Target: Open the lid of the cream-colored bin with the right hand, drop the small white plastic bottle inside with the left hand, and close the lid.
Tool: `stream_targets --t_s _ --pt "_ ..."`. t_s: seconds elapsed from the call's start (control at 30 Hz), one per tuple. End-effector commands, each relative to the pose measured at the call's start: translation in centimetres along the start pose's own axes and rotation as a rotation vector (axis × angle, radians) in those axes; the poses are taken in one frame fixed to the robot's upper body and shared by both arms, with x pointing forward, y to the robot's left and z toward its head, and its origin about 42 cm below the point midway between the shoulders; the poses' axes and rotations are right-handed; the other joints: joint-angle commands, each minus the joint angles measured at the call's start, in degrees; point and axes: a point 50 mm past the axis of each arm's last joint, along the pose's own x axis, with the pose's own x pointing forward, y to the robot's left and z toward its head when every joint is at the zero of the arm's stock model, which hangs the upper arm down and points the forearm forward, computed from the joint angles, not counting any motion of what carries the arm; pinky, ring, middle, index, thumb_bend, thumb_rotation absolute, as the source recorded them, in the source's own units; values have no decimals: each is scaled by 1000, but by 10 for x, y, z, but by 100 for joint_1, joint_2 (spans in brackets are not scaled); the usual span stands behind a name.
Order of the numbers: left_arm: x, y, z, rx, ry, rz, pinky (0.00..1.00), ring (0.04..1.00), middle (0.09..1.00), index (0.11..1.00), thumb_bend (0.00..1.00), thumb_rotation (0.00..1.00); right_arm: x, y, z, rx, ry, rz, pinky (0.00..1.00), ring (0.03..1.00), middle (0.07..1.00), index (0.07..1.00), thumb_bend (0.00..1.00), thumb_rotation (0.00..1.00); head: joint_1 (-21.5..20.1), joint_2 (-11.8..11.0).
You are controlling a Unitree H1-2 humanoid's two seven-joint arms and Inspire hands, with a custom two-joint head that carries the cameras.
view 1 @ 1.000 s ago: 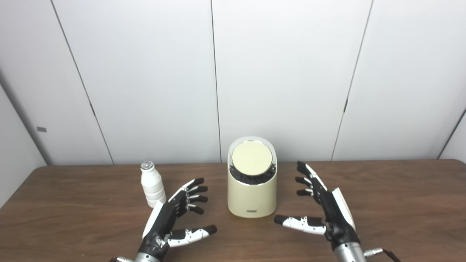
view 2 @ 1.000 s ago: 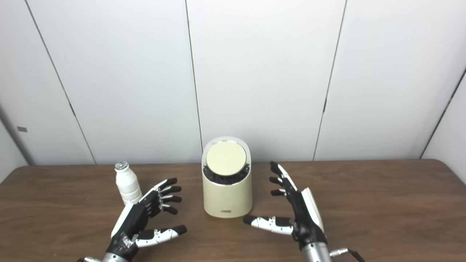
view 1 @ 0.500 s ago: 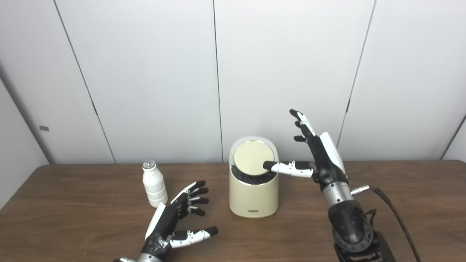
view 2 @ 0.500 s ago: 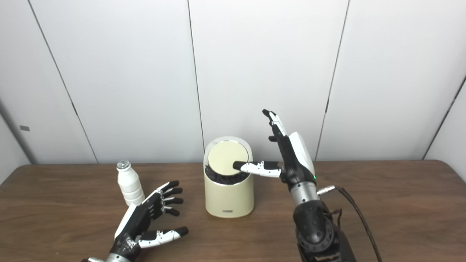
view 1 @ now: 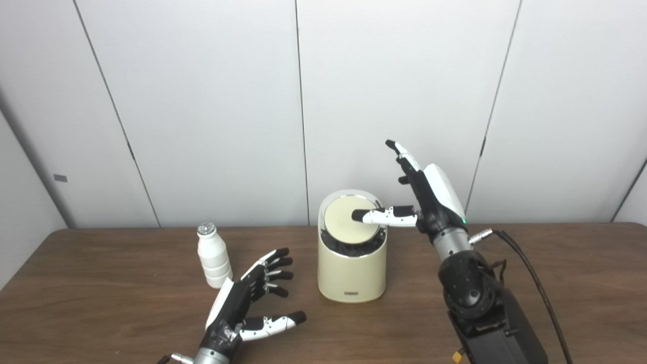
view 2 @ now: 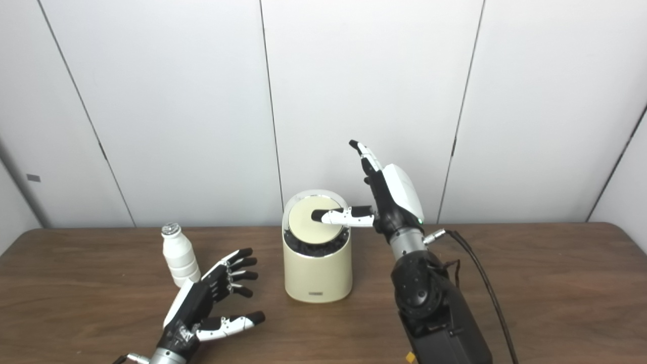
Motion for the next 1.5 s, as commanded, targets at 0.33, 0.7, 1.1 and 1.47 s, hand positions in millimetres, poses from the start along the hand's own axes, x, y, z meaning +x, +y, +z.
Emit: stream_targets --t_s 0.33,0.7,1.1,1.47 --pt "18 -4 15 0 -84 -4 623 771 849 896 752 70 30 -1 32 -71 -78 -4 691 884 953 936 904 371 24 45" --pt "18 -6 18 3 -91 -7 611 764 845 888 750 72 33 9 21 -106 -64 31 667 893 980 954 919 354 45 116" --pt "17 -6 20 -6 -88 -4 613 768 846 892 747 60 28 9 2 -151 -12 50 684 892 971 952 916 258 39 176" --pt "16 -5 25 -1 -96 -4 608 765 841 890 750 77 21 16 -6 -341 -46 64 752 876 963 940 914 172 95 289"
